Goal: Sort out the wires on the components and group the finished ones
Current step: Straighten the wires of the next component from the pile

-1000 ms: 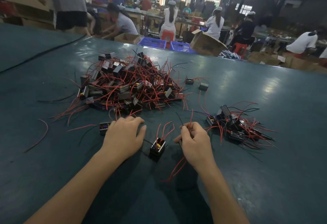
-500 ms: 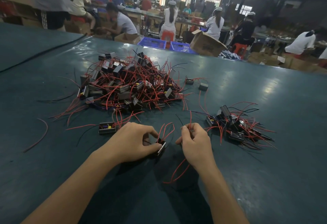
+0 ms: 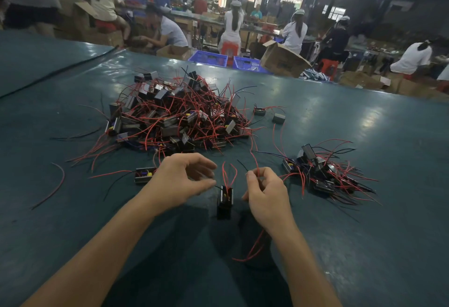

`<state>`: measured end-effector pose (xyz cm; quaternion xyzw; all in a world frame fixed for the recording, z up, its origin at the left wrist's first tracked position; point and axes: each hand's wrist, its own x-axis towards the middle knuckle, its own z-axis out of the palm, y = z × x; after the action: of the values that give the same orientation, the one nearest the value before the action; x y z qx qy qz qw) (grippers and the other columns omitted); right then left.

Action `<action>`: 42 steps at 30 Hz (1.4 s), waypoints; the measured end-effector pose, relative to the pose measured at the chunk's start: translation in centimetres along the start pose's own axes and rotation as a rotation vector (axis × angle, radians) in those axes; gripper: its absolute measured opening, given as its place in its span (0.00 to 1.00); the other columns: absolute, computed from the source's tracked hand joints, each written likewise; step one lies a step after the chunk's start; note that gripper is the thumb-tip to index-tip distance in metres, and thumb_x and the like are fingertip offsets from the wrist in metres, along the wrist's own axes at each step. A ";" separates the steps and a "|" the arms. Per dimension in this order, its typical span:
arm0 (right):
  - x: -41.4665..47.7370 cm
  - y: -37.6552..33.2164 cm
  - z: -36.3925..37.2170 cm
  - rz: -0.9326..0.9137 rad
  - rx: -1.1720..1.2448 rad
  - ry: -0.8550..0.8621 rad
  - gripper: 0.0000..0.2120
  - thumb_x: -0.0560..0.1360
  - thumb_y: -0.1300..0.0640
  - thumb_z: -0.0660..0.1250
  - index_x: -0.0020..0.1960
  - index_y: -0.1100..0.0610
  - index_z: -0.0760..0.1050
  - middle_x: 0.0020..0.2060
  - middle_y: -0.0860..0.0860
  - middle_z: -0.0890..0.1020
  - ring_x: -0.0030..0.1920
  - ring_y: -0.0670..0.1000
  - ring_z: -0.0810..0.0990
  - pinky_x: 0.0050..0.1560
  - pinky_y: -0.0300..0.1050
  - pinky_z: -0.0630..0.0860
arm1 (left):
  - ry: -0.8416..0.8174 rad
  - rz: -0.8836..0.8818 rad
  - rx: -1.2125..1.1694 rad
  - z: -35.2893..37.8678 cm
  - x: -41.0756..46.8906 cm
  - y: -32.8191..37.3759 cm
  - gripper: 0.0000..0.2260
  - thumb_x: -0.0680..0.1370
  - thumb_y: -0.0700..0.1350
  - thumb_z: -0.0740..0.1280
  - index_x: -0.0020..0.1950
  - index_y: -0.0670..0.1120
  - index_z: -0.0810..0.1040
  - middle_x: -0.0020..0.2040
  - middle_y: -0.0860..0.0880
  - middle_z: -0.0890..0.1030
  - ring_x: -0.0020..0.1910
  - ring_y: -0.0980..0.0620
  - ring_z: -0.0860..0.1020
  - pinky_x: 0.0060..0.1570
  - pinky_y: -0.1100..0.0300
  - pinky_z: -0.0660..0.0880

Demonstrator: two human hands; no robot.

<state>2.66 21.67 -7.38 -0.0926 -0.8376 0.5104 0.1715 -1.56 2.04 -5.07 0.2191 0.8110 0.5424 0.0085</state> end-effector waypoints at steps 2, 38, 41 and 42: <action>0.0 0.0 0.0 -0.011 0.010 0.011 0.08 0.80 0.53 0.62 0.42 0.50 0.73 0.30 0.53 0.82 0.29 0.43 0.77 0.29 0.31 0.70 | -0.033 -0.099 -0.192 0.0 0.1 0.4 0.12 0.70 0.35 0.77 0.49 0.47 0.82 0.42 0.48 0.86 0.40 0.52 0.84 0.40 0.62 0.80; -0.1 -1.2 0.5 0.049 0.386 0.012 0.07 0.81 0.59 0.61 0.45 0.56 0.73 0.34 0.49 0.84 0.31 0.47 0.81 0.33 0.37 0.76 | 0.181 0.039 0.245 4.0 -0.6 -1.1 0.04 0.75 0.48 0.72 0.47 0.50 0.81 0.39 0.57 0.80 0.41 0.60 0.78 0.45 0.63 0.74; 0.2 -1.2 -0.2 0.024 0.393 0.072 0.07 0.82 0.58 0.61 0.45 0.56 0.72 0.34 0.48 0.84 0.29 0.48 0.80 0.32 0.37 0.76 | 0.242 0.091 0.221 3.5 -0.4 -1.3 0.03 0.78 0.45 0.68 0.46 0.49 0.81 0.42 0.56 0.81 0.45 0.60 0.77 0.47 0.67 0.72; 0.3 -1.1 -0.5 0.017 0.391 0.094 0.07 0.82 0.58 0.61 0.45 0.55 0.72 0.34 0.48 0.84 0.28 0.48 0.80 0.30 0.37 0.75 | 0.265 0.108 0.179 3.2 -0.3 -1.2 0.04 0.79 0.44 0.67 0.46 0.48 0.81 0.42 0.56 0.82 0.45 0.61 0.78 0.46 0.71 0.71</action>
<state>2.59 21.66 -6.09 -0.0882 -0.7127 0.6599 0.2207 -0.89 4.30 -7.54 0.1889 0.8371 0.4917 -0.1474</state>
